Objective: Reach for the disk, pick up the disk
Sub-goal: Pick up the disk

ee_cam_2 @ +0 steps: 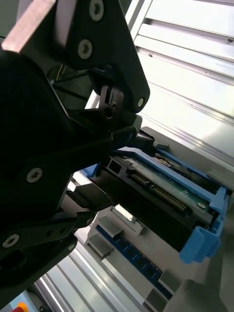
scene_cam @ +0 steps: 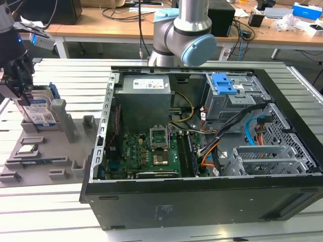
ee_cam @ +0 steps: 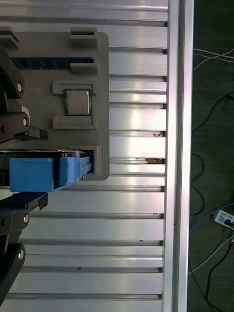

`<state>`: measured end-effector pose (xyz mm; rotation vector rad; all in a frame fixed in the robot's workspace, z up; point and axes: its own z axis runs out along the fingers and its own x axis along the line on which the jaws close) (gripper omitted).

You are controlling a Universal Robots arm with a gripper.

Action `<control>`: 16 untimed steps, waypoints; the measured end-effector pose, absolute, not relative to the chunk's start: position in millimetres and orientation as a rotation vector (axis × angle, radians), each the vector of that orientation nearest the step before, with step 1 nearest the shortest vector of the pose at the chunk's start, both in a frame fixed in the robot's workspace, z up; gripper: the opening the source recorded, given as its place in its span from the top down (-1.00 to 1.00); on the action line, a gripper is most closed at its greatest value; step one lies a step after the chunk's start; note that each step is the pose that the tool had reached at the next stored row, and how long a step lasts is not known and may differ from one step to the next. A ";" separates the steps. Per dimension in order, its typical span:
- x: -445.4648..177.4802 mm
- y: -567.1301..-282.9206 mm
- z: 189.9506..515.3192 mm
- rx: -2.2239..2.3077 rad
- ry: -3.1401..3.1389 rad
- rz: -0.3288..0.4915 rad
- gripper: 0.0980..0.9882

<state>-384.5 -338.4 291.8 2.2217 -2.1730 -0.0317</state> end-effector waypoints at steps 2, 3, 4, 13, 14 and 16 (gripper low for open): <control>-383.0 -337.9 288.6 2.221 -2.172 -0.030 0.00; -382.7 -337.7 287.4 2.221 -2.172 -0.029 0.00; -382.5 -337.6 286.6 2.221 -2.172 -0.029 0.00; -382.4 -337.6 286.2 2.220 -2.171 -0.028 0.41; -382.3 -337.6 286.1 2.220 -2.171 -0.028 0.41; -382.4 -337.6 286.2 2.220 -2.171 -0.028 0.41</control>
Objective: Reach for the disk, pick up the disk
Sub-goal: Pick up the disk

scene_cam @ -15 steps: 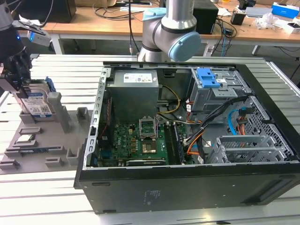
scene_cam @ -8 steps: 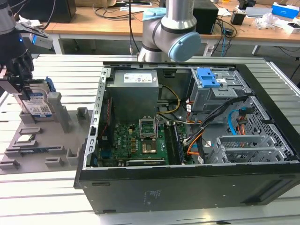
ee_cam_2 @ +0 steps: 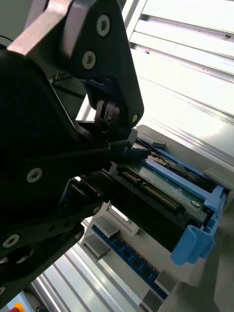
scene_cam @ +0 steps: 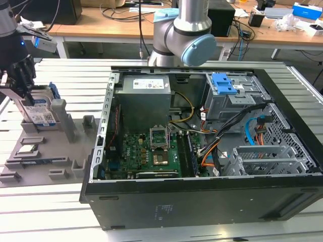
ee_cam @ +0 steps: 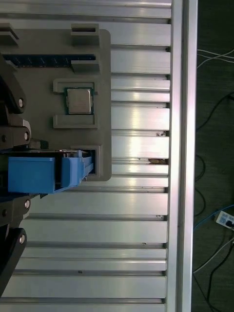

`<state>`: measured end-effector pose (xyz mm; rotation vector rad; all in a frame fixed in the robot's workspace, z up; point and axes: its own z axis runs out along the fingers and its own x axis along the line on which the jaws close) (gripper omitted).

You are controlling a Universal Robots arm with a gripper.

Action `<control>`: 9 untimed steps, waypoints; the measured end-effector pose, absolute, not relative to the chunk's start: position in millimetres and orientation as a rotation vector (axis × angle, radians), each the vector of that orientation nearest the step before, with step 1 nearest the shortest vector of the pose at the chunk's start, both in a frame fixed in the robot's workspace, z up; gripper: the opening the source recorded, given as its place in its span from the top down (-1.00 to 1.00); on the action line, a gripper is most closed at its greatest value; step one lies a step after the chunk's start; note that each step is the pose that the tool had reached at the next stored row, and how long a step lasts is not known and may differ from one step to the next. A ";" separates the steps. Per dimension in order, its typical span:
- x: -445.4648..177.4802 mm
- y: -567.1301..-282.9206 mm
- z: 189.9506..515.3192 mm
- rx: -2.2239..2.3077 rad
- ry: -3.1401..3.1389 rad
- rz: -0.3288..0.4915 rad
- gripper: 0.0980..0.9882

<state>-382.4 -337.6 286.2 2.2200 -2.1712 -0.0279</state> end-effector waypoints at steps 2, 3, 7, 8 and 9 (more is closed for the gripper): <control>-382.4 -337.7 286.1 2.220 -2.171 -0.028 0.41; -382.3 -337.7 286.2 2.220 -2.171 -0.028 0.41; -382.3 -337.7 286.2 2.220 -2.171 -0.028 0.41; -382.3 -337.6 286.1 2.220 -2.171 -0.028 0.41; -382.3 -337.6 286.1 2.220 -2.171 -0.027 0.41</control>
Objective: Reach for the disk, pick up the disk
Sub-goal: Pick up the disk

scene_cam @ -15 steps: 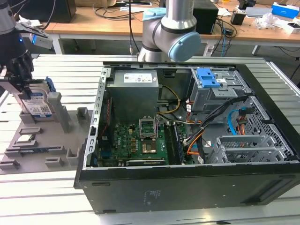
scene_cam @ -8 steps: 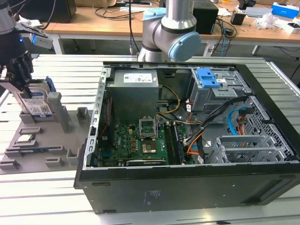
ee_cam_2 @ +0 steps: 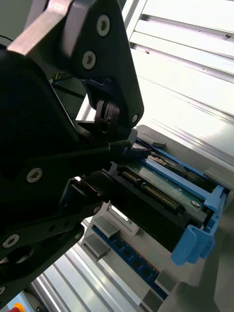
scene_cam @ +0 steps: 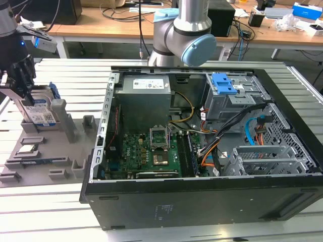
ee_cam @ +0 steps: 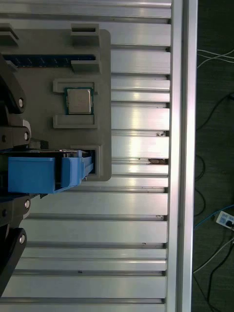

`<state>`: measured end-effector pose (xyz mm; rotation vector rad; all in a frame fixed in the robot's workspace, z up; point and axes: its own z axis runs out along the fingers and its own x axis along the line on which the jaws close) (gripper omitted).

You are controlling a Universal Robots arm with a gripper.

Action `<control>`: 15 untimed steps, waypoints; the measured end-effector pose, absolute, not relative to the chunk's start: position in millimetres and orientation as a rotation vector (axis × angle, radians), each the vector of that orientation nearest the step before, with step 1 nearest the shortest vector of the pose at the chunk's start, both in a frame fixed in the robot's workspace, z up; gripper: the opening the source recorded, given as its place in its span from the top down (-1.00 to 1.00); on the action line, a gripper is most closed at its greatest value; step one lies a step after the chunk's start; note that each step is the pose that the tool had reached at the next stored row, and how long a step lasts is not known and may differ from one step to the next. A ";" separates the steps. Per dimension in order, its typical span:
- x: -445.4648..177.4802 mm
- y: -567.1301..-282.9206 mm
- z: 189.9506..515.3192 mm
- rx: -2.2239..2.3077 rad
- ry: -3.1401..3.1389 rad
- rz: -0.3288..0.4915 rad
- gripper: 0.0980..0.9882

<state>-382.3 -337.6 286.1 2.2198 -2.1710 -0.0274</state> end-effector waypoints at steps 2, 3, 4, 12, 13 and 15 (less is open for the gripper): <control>-382.1 -337.5 286.2 2.220 -2.171 -0.027 0.41; -382.1 -337.5 286.4 2.220 -2.171 -0.027 0.41; -382.0 -337.5 287.1 2.220 -2.171 -0.027 0.41; -380.5 -336.3 296.6 2.220 -2.171 -0.027 0.41; -380.3 -336.2 297.5 2.220 -2.171 -0.027 0.41; -379.7 -335.9 300.3 2.220 -2.171 -0.027 0.41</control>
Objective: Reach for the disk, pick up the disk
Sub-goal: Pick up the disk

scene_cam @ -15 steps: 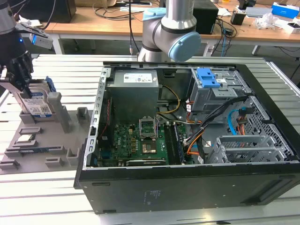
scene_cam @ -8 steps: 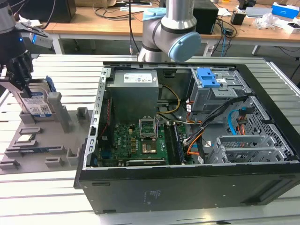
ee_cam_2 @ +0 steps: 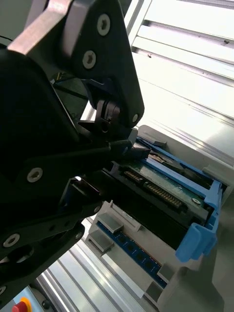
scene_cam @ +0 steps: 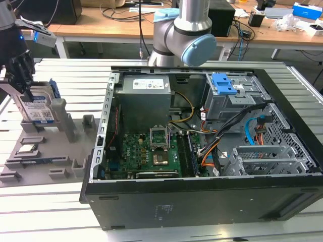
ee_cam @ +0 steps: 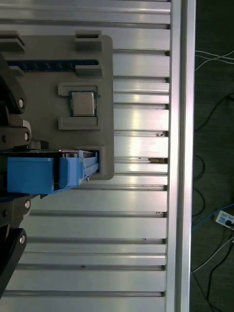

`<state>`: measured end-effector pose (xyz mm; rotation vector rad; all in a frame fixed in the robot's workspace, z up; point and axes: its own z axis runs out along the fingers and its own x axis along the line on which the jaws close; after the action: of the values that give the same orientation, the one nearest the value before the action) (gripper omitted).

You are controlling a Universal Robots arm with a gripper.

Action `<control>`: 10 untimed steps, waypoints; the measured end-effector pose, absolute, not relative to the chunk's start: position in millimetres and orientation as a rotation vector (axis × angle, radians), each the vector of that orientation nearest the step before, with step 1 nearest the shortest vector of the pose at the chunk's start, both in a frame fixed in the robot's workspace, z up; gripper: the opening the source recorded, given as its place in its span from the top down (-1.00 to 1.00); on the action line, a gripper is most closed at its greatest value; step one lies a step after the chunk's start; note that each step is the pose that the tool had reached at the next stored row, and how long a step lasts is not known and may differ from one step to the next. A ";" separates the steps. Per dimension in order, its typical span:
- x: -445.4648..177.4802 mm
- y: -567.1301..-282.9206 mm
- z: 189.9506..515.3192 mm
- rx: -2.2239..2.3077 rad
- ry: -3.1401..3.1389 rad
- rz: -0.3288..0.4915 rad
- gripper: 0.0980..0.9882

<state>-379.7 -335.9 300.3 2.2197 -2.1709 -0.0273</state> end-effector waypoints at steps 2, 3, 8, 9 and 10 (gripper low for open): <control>-379.1 -335.6 303.2 2.220 -2.171 -0.027 0.41; -379.0 -335.5 304.1 2.220 -2.171 -0.027 0.41; -377.9 -334.9 311.0 2.220 -2.171 -0.028 0.41; -377.8 -334.8 311.9 2.220 -2.171 -0.028 0.41; -377.6 -334.6 313.6 2.220 -2.171 -0.028 0.41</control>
<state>-377.6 -334.6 313.6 2.2197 -2.1709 -0.0276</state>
